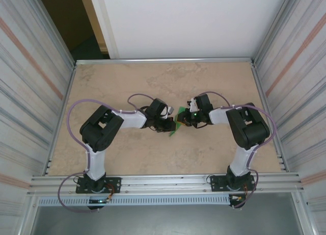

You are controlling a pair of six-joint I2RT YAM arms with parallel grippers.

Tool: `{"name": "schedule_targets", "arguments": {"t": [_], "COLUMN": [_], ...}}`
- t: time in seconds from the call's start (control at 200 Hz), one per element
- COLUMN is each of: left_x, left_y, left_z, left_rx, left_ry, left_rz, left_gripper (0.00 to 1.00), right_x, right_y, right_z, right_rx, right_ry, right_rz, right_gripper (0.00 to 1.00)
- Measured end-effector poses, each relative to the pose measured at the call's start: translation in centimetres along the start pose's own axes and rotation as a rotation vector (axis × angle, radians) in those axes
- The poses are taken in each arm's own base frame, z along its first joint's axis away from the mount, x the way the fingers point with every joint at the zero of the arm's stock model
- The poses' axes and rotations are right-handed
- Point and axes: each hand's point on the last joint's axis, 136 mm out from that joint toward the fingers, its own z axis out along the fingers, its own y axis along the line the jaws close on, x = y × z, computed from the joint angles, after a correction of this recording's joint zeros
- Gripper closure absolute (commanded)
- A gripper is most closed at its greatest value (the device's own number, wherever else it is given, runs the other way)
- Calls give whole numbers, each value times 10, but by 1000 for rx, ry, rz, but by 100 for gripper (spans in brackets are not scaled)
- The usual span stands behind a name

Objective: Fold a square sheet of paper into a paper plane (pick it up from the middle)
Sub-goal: Fold the wing for the fifth time at the center of the table.

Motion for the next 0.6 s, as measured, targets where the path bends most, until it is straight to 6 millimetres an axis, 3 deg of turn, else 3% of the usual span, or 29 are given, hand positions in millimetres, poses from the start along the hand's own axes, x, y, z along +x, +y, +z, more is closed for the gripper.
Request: {"name": "schedule_targets", "arguments": {"t": [0.135,0.351,0.601], "left_x": [0,-1,-1], "left_y": [0,0,0], "left_z": [0,0,1], "left_rx": [3,5,7], "left_ry": [-4,-7,-8], "left_rz": [-5,-12,-17], "left_gripper": [93,94,94], "right_x": [-4,-11,6], "right_y": [3,28,9], "right_z": [-8,-32,-22], "right_rx": [-8,-51,-16], "right_ry": [-12,-68,-23], "right_rz": [-9,-83,-51], "right_gripper": [83,84,85]}}
